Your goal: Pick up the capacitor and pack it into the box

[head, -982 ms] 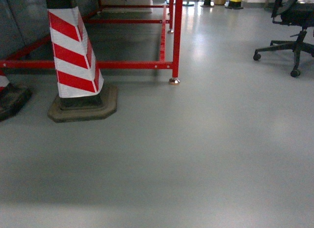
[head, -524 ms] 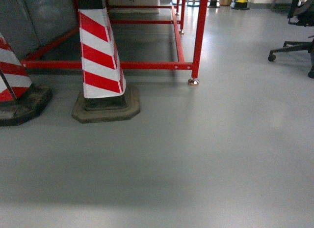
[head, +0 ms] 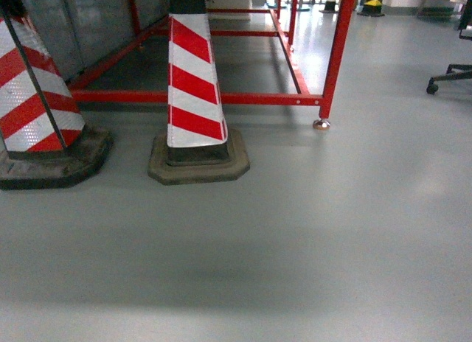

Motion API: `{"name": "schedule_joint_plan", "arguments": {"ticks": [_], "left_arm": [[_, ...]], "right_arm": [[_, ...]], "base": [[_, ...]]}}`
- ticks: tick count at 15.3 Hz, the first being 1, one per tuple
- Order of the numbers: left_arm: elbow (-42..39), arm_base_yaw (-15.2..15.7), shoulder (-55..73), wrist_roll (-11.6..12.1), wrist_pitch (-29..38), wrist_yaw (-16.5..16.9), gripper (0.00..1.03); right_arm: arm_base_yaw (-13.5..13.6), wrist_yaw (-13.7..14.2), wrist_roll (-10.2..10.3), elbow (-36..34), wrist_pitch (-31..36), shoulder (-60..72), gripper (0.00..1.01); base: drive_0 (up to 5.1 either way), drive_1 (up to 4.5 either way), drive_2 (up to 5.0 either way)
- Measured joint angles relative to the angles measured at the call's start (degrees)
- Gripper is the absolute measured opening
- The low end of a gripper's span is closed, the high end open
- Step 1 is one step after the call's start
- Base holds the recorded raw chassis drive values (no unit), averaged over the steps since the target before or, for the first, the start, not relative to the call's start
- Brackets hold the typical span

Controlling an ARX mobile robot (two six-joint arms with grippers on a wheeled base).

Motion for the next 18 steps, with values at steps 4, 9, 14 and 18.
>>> {"name": "schedule_joint_plan", "arguments": {"ticks": [4, 9, 14, 18], "left_arm": [[0.0, 0.0, 0.0, 0.0, 0.1, 0.3, 0.43], [0.0, 0.0, 0.0, 0.0, 0.1, 0.3, 0.43], [0.0, 0.0, 0.0, 0.0, 0.1, 0.3, 0.43], [0.0, 0.0, 0.0, 0.0, 0.1, 0.3, 0.43]], "right_arm": [[0.0, 0.1, 0.0, 0.0, -0.2, -0.1, 0.98], [0.0, 0.1, 0.0, 0.0, -0.2, -0.1, 0.98], [0.0, 0.1, 0.0, 0.0, -0.3, -0.1, 0.98], [0.0, 0.2, 0.0, 0.0, -0.2, -0.1, 0.98]], "base": [[0.0, 0.00, 0.0], [0.0, 0.00, 0.0], [0.0, 2.45, -2.5], [0.1, 4.11, -4.0]]}}
